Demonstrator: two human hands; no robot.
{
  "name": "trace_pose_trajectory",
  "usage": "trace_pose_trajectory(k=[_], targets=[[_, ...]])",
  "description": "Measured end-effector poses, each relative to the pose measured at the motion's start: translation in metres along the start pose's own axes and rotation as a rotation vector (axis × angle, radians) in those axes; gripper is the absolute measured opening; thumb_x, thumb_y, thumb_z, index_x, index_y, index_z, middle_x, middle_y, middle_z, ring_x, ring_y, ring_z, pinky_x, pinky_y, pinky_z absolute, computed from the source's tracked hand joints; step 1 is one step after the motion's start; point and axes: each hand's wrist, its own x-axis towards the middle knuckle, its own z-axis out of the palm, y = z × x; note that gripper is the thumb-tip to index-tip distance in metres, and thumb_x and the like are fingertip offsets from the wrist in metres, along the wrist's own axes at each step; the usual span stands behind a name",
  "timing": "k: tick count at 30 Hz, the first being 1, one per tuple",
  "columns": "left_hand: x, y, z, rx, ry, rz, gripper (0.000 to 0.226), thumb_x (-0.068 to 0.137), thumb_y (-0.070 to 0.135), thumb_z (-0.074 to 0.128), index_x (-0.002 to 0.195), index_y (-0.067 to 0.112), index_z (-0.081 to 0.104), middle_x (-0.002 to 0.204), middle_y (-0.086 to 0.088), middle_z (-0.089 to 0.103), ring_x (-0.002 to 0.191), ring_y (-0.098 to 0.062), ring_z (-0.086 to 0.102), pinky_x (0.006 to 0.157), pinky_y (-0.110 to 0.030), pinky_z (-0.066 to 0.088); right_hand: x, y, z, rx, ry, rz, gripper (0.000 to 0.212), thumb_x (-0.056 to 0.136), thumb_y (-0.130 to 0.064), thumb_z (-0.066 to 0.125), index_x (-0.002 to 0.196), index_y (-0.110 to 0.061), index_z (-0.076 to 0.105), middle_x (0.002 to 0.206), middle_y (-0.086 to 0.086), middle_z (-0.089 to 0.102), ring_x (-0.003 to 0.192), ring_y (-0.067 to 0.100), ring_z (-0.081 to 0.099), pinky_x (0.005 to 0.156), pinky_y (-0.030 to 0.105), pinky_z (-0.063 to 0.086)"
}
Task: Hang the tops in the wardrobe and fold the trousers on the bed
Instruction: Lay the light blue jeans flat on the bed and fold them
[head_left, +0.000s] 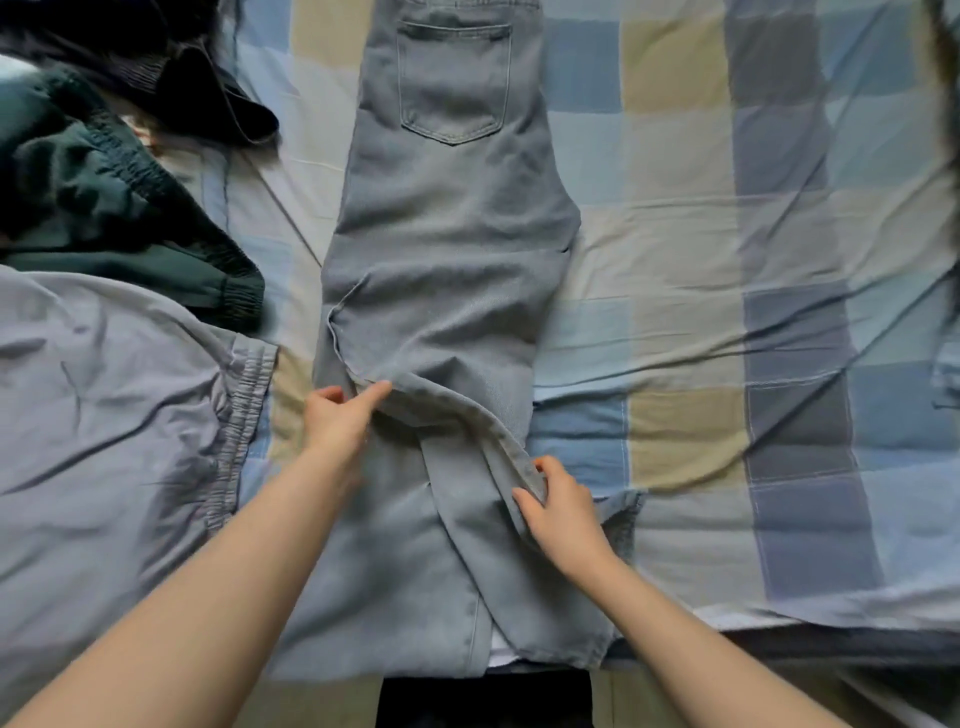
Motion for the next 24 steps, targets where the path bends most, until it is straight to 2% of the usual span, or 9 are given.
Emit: trace_pose_trajectory(k=[2, 4, 8, 12, 14, 17, 19, 21, 24], targets=[[-0.027, -0.011, 0.002, 0.023, -0.271, -0.164, 0.061, 0.077, 0.045, 0.078, 0.125, 0.017, 0.054, 0.120, 0.002, 0.061, 0.101, -0.018, 0.061, 0.078, -0.036, 0.045, -0.023, -0.009, 0.005, 0.011, -0.015, -0.042, 0.024, 0.087, -0.025, 0.064, 0.107, -0.018, 0.052, 0.095, 0.005, 0.065, 0.089, 0.025, 0.058, 0.069, 0.028, 0.032], [-0.049, -0.024, 0.002, 0.141, -0.469, -0.240, 0.057, 0.071, 0.049, 0.080, 0.117, 0.022, 0.059, 0.115, 0.007, 0.064, 0.102, -0.019, 0.062, 0.075, -0.035, 0.045, -0.048, -0.023, 0.009, -0.029, -0.246, -0.202, 0.023, 0.085, -0.025, 0.066, 0.103, -0.017, 0.056, 0.085, 0.001, 0.061, 0.079, 0.019, 0.055, 0.067, 0.027, 0.033], [-0.069, -0.060, -0.008, 0.419, -0.345, -0.161, 0.035, 0.076, 0.004, 0.076, 0.109, 0.003, 0.062, 0.100, -0.016, 0.068, 0.083, -0.028, 0.062, 0.070, -0.037, 0.053, -0.074, -0.038, 0.015, 0.014, -0.782, -0.227, 0.022, 0.086, -0.019, 0.067, 0.107, -0.013, 0.068, 0.091, -0.001, 0.067, 0.081, 0.005, 0.057, 0.078, 0.024, 0.048], [-0.068, -0.094, -0.041, 0.212, -0.342, -0.198, 0.017, 0.089, -0.006, 0.060, 0.104, 0.001, 0.062, 0.090, -0.015, 0.068, 0.076, -0.026, 0.064, 0.053, -0.030, 0.057, -0.022, -0.028, -0.006, 0.333, -0.276, 0.138, 0.022, 0.092, -0.001, 0.053, 0.113, 0.002, 0.060, 0.086, 0.014, 0.063, 0.074, 0.023, 0.061, 0.071, 0.032, 0.055], [-0.068, -0.106, -0.055, 0.163, -0.362, -0.147, 0.014, 0.091, 0.002, 0.061, 0.104, 0.002, 0.065, 0.097, -0.016, 0.071, 0.083, -0.027, 0.065, 0.067, -0.035, 0.057, 0.012, -0.018, -0.023, 0.208, -0.060, 0.240, 0.032, 0.091, -0.013, 0.059, 0.121, -0.002, 0.054, 0.098, 0.014, 0.059, 0.084, 0.026, 0.056, 0.083, 0.041, 0.050], [-0.069, -0.128, -0.079, -0.020, -0.430, -0.139, 0.018, 0.083, 0.010, 0.072, 0.100, 0.005, 0.065, 0.088, -0.016, 0.064, 0.076, -0.024, 0.059, 0.061, -0.032, 0.046, 0.029, -0.005, -0.024, 0.188, -0.213, 0.326, 0.035, 0.089, -0.033, 0.066, 0.115, -0.012, 0.056, 0.104, 0.006, 0.054, 0.090, 0.018, 0.050, 0.093, 0.040, 0.048], [-0.067, -0.137, -0.095, -0.111, -0.576, -0.209, 0.039, 0.068, 0.017, 0.085, 0.101, 0.009, 0.066, 0.085, -0.009, 0.066, 0.071, -0.018, 0.064, 0.059, -0.028, 0.051, 0.023, -0.010, -0.012, 0.205, -0.370, 0.322, 0.020, 0.087, -0.039, 0.066, 0.090, -0.022, 0.056, 0.091, 0.001, 0.056, 0.078, 0.014, 0.051, 0.072, 0.033, 0.050], [-0.064, -0.143, -0.102, -0.028, -0.679, -0.240, 0.054, 0.063, 0.017, 0.087, 0.113, 0.010, 0.066, 0.104, -0.008, 0.073, 0.092, -0.023, 0.071, 0.074, -0.034, 0.057, 0.014, -0.009, 0.006, 0.226, -0.417, 0.298, 0.020, 0.086, -0.039, 0.067, 0.085, -0.023, 0.055, 0.080, -0.003, 0.057, 0.069, 0.012, 0.050, 0.054, 0.023, 0.039], [-0.054, -0.146, -0.107, 0.118, -0.604, -0.205, 0.054, 0.068, 0.007, 0.083, 0.118, 0.009, 0.063, 0.109, -0.014, 0.073, 0.101, -0.030, 0.070, 0.088, -0.043, 0.056, -0.006, 0.000, 0.029, 0.260, -0.308, 0.272, 0.026, 0.089, -0.029, 0.065, 0.096, -0.005, 0.062, 0.082, 0.006, 0.062, 0.067, 0.014, 0.053, 0.056, 0.025, 0.046]])
